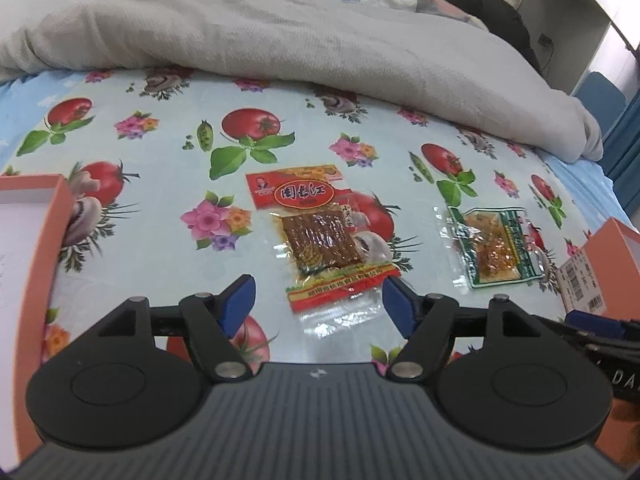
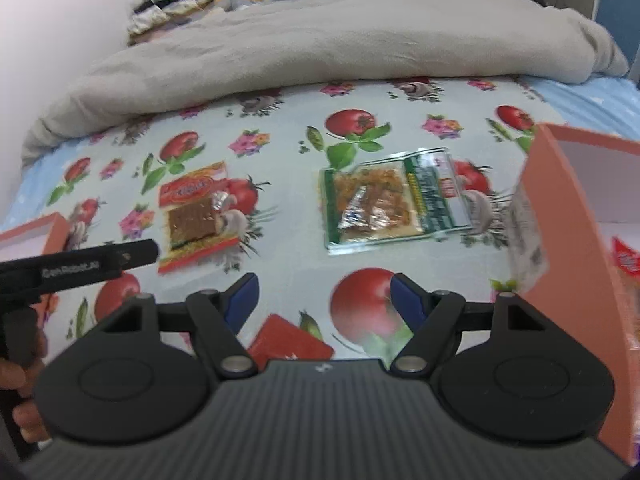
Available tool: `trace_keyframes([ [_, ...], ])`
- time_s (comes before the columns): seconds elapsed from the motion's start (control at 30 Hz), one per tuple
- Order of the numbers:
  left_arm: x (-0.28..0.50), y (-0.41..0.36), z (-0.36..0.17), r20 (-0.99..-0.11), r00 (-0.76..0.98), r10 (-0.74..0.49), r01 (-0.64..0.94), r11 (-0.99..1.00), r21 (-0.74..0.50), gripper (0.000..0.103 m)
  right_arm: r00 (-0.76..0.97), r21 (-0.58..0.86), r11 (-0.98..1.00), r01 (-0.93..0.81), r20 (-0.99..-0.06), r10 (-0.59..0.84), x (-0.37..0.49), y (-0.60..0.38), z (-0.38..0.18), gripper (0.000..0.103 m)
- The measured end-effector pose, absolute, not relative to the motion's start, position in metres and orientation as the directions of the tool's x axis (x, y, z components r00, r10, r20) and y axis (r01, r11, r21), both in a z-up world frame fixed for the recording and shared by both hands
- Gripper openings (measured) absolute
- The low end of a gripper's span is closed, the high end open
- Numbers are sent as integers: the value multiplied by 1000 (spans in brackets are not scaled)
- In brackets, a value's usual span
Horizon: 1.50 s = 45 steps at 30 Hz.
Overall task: Organize snacks
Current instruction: 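Lower the left tool onto the jerky packet while the right tool lowers onto the green-labelled tofu packet, then close the left tool on the jerky packet while the right tool closes on the tofu packet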
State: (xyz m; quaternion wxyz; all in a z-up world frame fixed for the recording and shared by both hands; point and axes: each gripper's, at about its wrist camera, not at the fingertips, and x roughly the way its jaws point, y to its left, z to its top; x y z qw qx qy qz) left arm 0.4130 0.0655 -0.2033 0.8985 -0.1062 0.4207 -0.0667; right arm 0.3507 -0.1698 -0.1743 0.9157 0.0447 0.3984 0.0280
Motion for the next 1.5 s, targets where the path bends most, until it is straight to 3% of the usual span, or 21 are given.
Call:
trace_keyframes([
  [0.3,445,62,-221,-759,615,-216,38,969,-245,79,711,85,995,-48,-697,94,388,-177,-205,74],
  [0.57,477,52,-233,-772,605,-196,23,973,-229,93,736,30,999,-18,-676,34,434,-193,-227,74],
  [0.7,489,47,-240,-789,583,-192,22,975,-221,93,738,30,999,-14,-674,31,448,-196,-237,84],
  [0.87,497,44,-240,-789,584,-193,18,974,-225,93,705,0,999,-35,-709,24,459,-192,-240,88],
  [1.17,503,42,-240,-800,562,-209,10,969,-246,93,672,-25,972,-232,-727,142,441,-146,-238,77],
  [1.3,503,45,-242,-795,557,-240,20,961,-276,93,650,-26,959,-283,-741,172,437,-123,-233,42],
  [1.5,501,49,-243,-783,567,-257,14,953,-302,93,628,-8,928,-371,-739,245,420,-94,-234,37],
])
